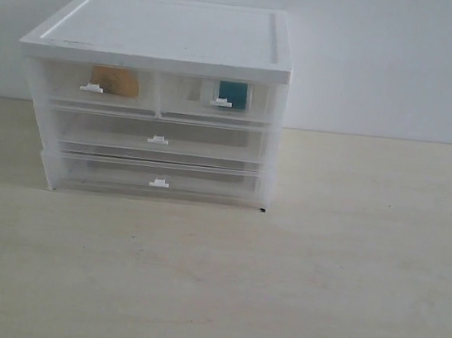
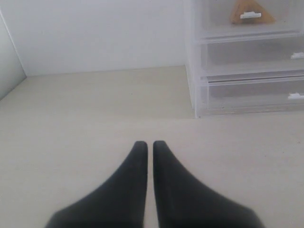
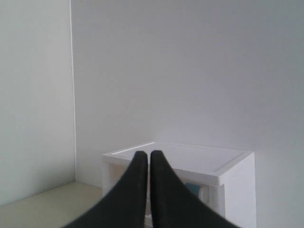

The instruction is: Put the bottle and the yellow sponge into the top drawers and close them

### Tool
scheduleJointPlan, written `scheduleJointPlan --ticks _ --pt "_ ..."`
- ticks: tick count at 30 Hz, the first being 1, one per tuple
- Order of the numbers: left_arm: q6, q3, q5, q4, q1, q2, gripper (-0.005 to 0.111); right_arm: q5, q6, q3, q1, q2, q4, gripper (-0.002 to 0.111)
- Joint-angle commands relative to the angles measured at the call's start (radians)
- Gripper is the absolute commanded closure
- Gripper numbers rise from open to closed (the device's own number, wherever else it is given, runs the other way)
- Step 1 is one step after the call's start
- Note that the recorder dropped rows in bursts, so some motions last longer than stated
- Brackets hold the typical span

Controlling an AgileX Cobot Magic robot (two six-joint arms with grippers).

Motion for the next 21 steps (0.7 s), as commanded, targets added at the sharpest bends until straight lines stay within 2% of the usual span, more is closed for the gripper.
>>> scheduleJointPlan --ticks 1,18,21 --pt "0.005 0.003 0.002 -0.010 0.004 -0.002 0.103 -0.005 -0.006 0.008 -0.001 0.000 0.000 0.108" --pt "0.005 0.003 0.000 -0.010 0.004 -0.002 0.103 0.003 -0.006 0.008 0.009 0.000 0.007 0.108" --pt "0.005 0.003 0.000 -0.010 0.004 -0.002 0.103 0.003 -0.006 0.008 -0.010 0.000 0.073 0.108"
